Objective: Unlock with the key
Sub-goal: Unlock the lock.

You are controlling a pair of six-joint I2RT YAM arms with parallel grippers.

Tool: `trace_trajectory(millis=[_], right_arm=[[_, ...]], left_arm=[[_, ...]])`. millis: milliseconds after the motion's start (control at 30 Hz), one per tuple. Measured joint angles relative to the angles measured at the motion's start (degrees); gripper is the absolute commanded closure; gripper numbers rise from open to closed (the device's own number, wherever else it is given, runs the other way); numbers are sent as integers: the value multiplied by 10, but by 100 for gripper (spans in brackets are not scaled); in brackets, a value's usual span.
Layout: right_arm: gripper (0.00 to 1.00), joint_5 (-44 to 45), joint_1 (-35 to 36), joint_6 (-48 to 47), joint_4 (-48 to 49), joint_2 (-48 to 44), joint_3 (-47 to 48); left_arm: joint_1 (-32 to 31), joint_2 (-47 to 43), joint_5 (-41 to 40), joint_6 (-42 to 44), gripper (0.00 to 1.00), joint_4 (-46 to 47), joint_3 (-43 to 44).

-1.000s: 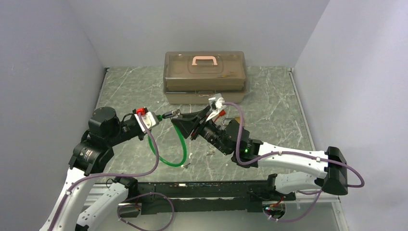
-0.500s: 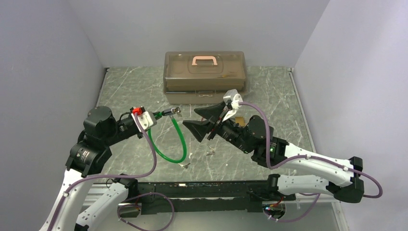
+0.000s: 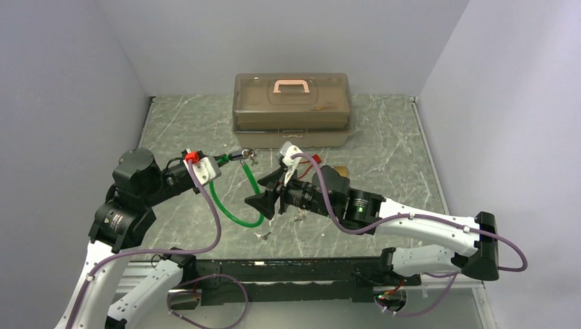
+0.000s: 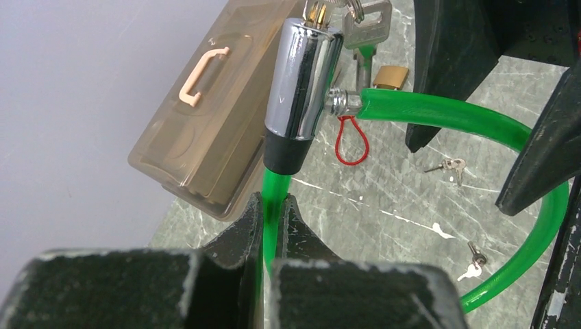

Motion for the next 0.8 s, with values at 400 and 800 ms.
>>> trace_trajectory(millis=[400, 800], right_arm=[[100, -5, 2, -37, -4, 29, 46], [100, -38, 0, -73, 6, 5, -7]], left_arm=[[3, 0, 52, 33, 100, -47, 0], [4, 3, 165, 0, 17, -64, 6]])
